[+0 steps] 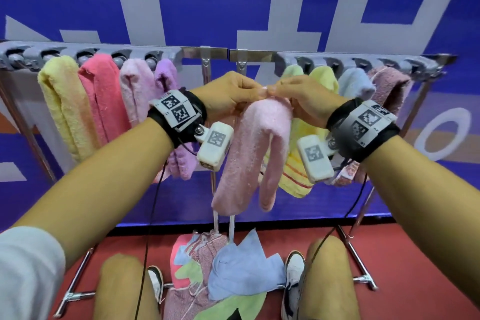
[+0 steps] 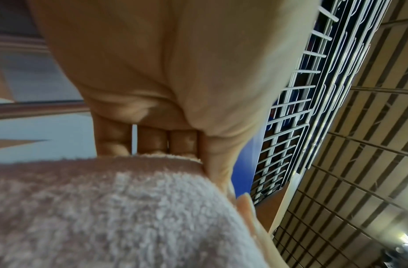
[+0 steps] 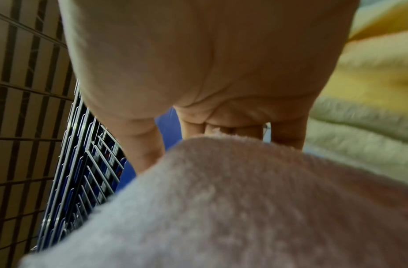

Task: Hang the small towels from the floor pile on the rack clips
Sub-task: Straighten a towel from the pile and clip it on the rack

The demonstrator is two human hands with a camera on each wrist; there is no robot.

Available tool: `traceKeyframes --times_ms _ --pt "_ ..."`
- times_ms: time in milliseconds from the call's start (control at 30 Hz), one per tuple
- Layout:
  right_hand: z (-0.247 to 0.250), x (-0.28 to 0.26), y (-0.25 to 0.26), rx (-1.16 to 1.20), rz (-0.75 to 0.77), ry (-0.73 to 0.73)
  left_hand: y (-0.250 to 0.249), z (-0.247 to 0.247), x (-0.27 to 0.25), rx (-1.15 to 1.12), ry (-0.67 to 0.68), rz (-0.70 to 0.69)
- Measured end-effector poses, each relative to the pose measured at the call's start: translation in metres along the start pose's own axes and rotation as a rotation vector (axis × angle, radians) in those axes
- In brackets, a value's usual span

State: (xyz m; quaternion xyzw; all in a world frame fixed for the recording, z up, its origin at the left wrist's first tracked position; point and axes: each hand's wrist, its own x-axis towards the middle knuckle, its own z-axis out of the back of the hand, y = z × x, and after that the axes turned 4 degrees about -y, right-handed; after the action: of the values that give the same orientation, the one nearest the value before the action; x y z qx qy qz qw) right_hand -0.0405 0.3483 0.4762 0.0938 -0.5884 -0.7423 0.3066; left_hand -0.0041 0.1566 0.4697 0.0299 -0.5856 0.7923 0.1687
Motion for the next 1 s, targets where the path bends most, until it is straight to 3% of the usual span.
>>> traceKeyframes --times_ms 267,467,633,1000 --pt "0.062 -0.031 -0.014 -0.109 -0.01 -0.01 -0.01 -0.054 0.036 -0.031 0.121 0.015" --pt "0.106 -0.052 -0.022 -0.01 -0.006 -0.147 -0.015 -0.098 0.068 -0.041 0.143 0.035" --pt "0.138 -0.071 -0.03 0.038 -0.037 -0.309 -0.019 -0.13 0.093 -0.011 0.257 -0.01" --pt "0.219 -0.1 -0.03 0.182 -0.117 -0.531 -0.044 -0.219 0.164 -0.006 0.233 -0.13"
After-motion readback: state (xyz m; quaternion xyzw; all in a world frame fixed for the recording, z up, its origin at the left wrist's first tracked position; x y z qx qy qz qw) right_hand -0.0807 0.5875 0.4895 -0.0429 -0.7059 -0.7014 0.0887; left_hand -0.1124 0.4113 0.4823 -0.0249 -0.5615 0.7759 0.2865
